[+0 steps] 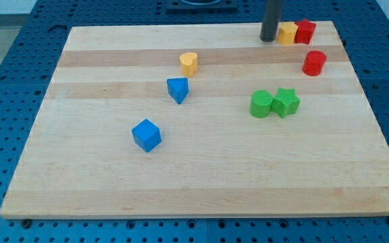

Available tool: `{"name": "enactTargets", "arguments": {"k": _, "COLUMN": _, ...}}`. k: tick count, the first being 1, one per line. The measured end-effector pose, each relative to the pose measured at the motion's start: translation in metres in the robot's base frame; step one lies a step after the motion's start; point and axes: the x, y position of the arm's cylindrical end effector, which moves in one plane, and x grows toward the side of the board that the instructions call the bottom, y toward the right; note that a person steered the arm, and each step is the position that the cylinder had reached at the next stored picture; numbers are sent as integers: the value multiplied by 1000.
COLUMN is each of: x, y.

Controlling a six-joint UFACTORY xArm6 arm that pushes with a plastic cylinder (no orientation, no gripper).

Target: Push the red circle closer to the red star

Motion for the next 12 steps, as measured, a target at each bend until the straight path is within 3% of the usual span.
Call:
{"name": "enactTargets", "arguments": {"k": 1, "x": 26, "y": -28}}
{"name": "enactTargets", "arguments": {"k": 3, "x": 71, "y": -26}}
{"name": "enactTargets", "arguments": {"k": 8, "x": 145, "y": 82}}
{"name": "enactTargets", "arguments": {"k": 12, "x": 81, "y": 95}}
